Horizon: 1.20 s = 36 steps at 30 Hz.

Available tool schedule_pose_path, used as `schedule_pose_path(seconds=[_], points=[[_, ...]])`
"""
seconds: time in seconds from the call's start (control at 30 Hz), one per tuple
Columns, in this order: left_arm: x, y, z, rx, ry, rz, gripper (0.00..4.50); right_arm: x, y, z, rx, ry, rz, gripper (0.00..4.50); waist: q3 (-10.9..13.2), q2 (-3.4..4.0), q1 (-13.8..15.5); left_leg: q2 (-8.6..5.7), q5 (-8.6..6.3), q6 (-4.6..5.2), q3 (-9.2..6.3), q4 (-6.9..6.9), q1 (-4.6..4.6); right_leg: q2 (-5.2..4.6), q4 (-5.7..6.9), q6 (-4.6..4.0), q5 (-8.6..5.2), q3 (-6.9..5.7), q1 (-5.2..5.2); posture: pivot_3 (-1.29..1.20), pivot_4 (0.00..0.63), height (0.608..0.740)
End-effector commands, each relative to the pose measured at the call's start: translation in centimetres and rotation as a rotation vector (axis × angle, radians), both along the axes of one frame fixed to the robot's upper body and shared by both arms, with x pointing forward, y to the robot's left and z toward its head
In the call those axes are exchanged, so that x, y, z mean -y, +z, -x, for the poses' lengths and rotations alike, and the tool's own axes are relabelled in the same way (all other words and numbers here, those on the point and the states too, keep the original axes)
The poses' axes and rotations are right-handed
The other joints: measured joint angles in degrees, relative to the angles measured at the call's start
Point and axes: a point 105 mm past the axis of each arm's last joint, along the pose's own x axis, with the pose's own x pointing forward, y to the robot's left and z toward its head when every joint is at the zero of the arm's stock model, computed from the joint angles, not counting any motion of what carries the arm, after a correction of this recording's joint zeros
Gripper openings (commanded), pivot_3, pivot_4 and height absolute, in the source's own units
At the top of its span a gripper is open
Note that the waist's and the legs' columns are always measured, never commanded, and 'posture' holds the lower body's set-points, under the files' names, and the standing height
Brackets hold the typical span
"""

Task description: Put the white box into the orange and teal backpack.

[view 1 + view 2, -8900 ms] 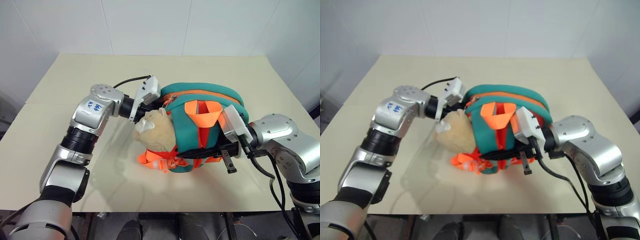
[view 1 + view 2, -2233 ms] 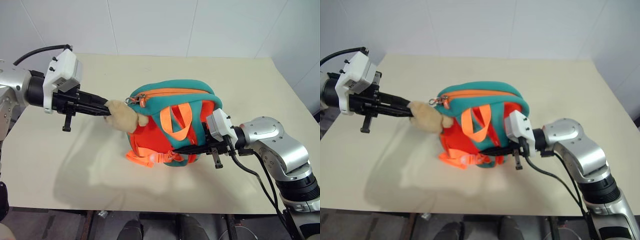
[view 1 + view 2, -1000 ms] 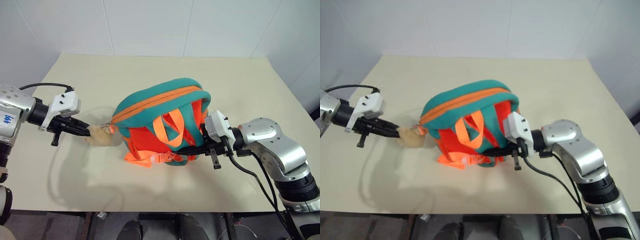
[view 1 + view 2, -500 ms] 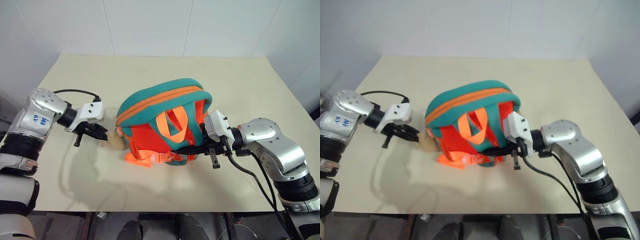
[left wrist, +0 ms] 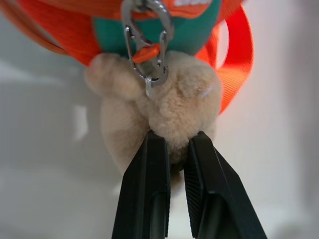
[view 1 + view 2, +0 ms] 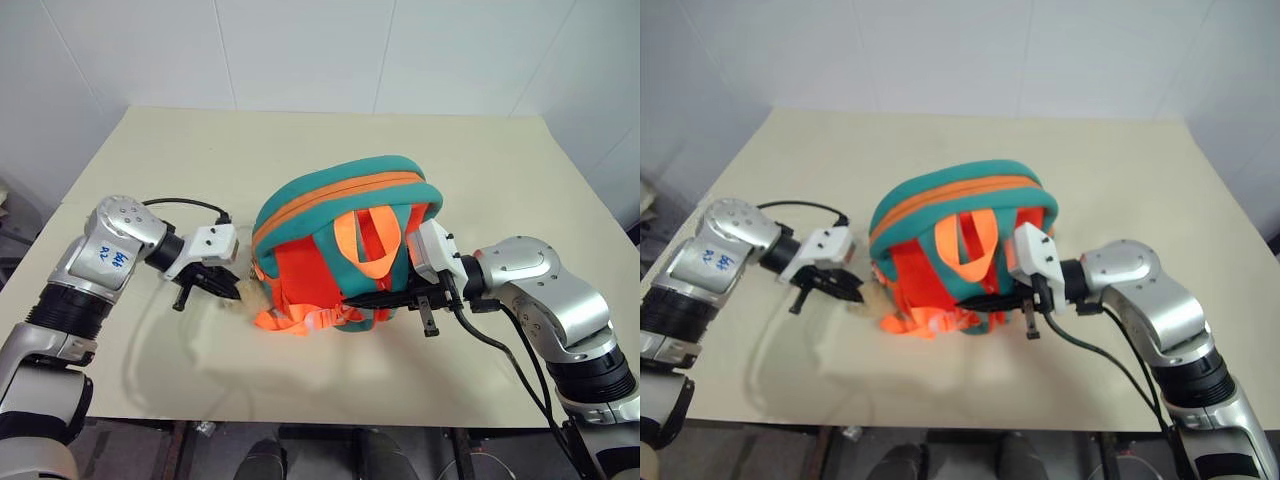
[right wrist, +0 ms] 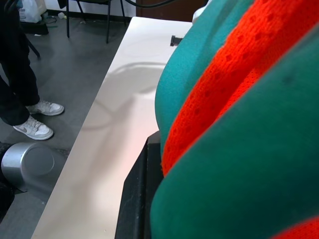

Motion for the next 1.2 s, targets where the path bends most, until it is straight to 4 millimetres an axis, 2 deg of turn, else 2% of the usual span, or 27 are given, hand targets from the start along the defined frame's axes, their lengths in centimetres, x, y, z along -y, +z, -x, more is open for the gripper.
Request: schedule_pose_path(seconds=[0.03,0.2,0.47,0.53,0.67,0.8,0.87,1.0,1.2], points=[[0.4,-1.6,0.7,-0.036,-0.069,-0.077,0.16,-0.5,1.0,0.6,0.046,0.041,-0.022,0.54,0.0,0.00,0.0,0.00,0.00,0.00,0.01,0.00,0.01,0.00,0.00,0.00,0.00,0.00,0.00,0.00,0.150,0.740],[1.0,-1.4,-0.1,0.008,-0.049,-0.050,0.16,-0.5,1.1,0.6,0.051,0.045,-0.021,0.54,0.0,0.04,0.7,0.00,0.00,0.00,0.00,0.02,0.03,0.00,0.01,0.00,0.00,0.00,0.03,0.00,0.150,0.740],[1.4,4.5,-1.3,0.151,0.067,0.227,0.16,-0.2,1.1,1.2,0.029,-0.001,-0.026,0.54,0.0,0.03,0.8,-0.01,0.00,0.00,-0.04,0.04,-0.01,0.00,0.01,0.01,0.01,-0.02,0.03,0.00,0.150,0.740],[1.2,5.4,-1.6,0.182,0.098,0.272,0.16,-0.3,1.4,1.2,0.017,-0.029,-0.044,0.54,0.0,0.03,0.7,0.01,0.00,0.00,-0.05,0.00,-0.05,0.00,0.00,0.01,0.00,-0.03,-0.03,0.00,0.150,0.740],[0.5,5.3,-2.2,0.216,0.141,0.283,0.16,-0.7,2.1,1.6,-0.010,-0.063,-0.092,0.54,0.0,0.04,0.7,0.01,0.00,0.00,-0.06,-0.01,-0.07,0.00,-0.02,0.00,0.00,-0.04,-0.05,0.00,0.150,0.740],[1.0,5.0,-1.8,0.192,0.121,0.293,0.16,-0.8,2.0,1.9,-0.022,-0.071,-0.087,0.54,0.0,0.03,0.8,0.00,0.00,0.00,-0.05,-0.01,-0.07,0.00,-0.02,0.00,0.00,-0.04,-0.05,0.00,0.150,0.740],[0.9,4.8,-1.5,0.168,0.116,0.282,0.85,-0.6,1.8,1.8,-0.026,-0.082,-0.070,0.54,0.0,0.03,0.8,0.00,0.00,0.00,-0.04,0.00,-0.07,0.00,-0.02,0.00,0.00,-0.04,-0.04,0.00,0.150,0.740],[0.0,4.7,-1.3,0.113,0.164,0.254,1.99,-0.1,1.7,1.8,-0.043,-0.097,-0.035,1.82,0.0,0.03,0.7,0.00,0.00,0.01,-0.03,-0.01,-0.07,0.01,-0.02,0.00,0.00,-0.04,-0.04,0.00,0.150,0.740],[-2.4,6.4,-1.6,0.156,0.257,0.270,3.75,0.9,2.2,1.7,-0.038,-0.139,-0.020,3.74,0.0,0.03,0.7,0.01,0.00,0.01,-0.03,-0.02,-0.07,0.01,-0.04,0.00,0.00,-0.04,-0.04,0.00,0.150,0.740]])
